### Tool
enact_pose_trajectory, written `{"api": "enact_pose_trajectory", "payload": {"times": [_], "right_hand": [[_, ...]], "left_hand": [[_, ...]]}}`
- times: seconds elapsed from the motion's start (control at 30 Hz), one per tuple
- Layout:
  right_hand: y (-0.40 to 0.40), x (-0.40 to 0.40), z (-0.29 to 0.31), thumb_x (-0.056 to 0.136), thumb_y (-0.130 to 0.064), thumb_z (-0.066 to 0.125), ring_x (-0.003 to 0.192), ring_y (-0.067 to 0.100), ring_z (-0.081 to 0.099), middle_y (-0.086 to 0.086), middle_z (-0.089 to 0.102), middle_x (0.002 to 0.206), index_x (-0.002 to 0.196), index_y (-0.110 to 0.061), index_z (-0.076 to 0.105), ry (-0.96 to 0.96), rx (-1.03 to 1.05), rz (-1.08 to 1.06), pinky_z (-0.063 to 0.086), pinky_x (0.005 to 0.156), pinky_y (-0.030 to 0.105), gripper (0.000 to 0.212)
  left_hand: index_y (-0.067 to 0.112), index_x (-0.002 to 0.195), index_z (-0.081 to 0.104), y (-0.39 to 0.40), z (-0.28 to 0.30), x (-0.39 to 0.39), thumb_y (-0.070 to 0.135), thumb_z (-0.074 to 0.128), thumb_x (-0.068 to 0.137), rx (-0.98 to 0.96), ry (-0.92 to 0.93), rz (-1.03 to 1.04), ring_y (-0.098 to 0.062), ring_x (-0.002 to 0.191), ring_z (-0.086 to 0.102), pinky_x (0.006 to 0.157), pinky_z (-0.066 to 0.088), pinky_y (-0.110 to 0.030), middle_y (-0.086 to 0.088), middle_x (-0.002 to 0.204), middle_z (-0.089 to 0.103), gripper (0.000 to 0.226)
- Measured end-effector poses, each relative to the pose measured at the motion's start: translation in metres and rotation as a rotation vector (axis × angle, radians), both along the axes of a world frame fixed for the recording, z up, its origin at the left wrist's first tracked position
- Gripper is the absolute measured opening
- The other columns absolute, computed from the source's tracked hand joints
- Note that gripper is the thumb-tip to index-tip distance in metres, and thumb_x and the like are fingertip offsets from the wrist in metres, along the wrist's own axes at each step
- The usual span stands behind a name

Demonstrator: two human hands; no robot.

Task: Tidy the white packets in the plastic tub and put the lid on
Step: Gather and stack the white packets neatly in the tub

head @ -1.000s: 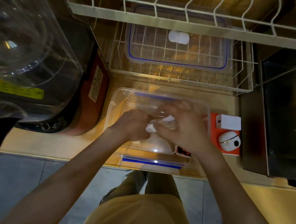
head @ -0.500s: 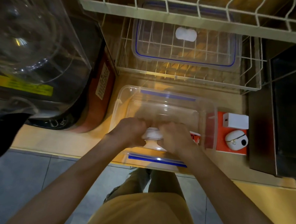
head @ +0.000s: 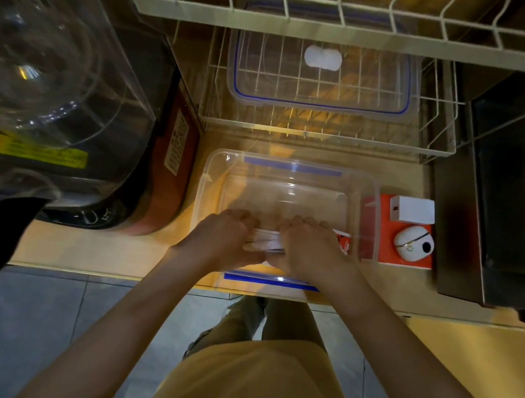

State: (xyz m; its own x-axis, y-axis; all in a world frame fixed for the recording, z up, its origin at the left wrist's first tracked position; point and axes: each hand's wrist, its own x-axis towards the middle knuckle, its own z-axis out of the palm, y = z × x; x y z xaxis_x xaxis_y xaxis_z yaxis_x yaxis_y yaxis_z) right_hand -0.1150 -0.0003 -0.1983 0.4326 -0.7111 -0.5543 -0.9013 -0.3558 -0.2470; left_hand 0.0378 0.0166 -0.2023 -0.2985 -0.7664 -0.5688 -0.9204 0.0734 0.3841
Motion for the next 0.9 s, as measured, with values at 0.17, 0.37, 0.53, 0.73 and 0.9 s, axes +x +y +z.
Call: {"api": "enact_pose_trajectory", "payload": {"times": [0.17,0.37,0.53,0.73,0.9], "right_hand": [[-0.004,-0.004,-0.004,0.087,-0.03,0.057,0.129,0.026,0.037,0.009,0.043,0.141,0.138,-0.014,0.034,-0.113,0.006,-0.007,0.031,0.106,0.038,0.058],[-0.007,-0.007,-0.006,0.087,-0.021,0.058,0.106,0.024,0.053,0.008,0.061,0.114,0.11,-0.015,0.062,-0.211,-0.074,0.052,0.041,0.091,0.034,0.025],[-0.005,-0.011,-0.005,0.085,-0.023,0.061,0.099,0.022,0.055,0.008,0.062,0.106,0.098,-0.013,0.069,-0.219,-0.098,0.036,0.044,0.086,0.033,0.018],[-0.003,-0.017,-0.002,0.082,-0.021,0.065,0.093,0.02,0.061,0.004,0.068,0.103,0.096,-0.016,0.071,-0.218,0.054,-0.019,0.051,0.083,0.035,0.016],[-0.003,-0.025,0.0,0.085,-0.015,0.062,0.09,0.015,0.065,0.005,0.073,0.1,0.099,-0.013,0.072,-0.367,0.228,-0.136,0.053,0.086,0.035,0.017]], "left_hand": [[0.022,0.137,0.037,0.019,-0.003,-0.002,0.062,0.009,0.085,-0.099,0.098,0.017,-0.015,0.138,0.03,0.117,0.024,-0.036,-0.002,0.147,0.04,0.071],[0.017,0.136,0.039,0.025,-0.005,-0.007,0.048,0.014,0.094,-0.126,0.018,0.097,-0.018,0.136,0.036,0.116,0.023,-0.037,-0.006,0.144,0.045,0.058],[0.018,0.127,0.049,0.026,-0.001,-0.013,0.043,0.02,0.096,-0.13,-0.01,0.126,-0.018,0.126,0.047,0.107,0.031,-0.036,-0.004,0.134,0.055,0.05],[0.018,0.129,0.047,0.027,-0.006,-0.014,0.048,0.023,0.094,-0.144,-0.039,0.134,-0.018,0.132,0.039,0.11,0.028,-0.036,-0.004,0.138,0.05,0.053],[0.019,0.134,0.04,0.025,-0.007,-0.013,0.041,0.027,0.095,-0.105,0.015,0.155,-0.02,0.136,0.032,0.113,0.025,-0.039,-0.006,0.143,0.042,0.047]]}}
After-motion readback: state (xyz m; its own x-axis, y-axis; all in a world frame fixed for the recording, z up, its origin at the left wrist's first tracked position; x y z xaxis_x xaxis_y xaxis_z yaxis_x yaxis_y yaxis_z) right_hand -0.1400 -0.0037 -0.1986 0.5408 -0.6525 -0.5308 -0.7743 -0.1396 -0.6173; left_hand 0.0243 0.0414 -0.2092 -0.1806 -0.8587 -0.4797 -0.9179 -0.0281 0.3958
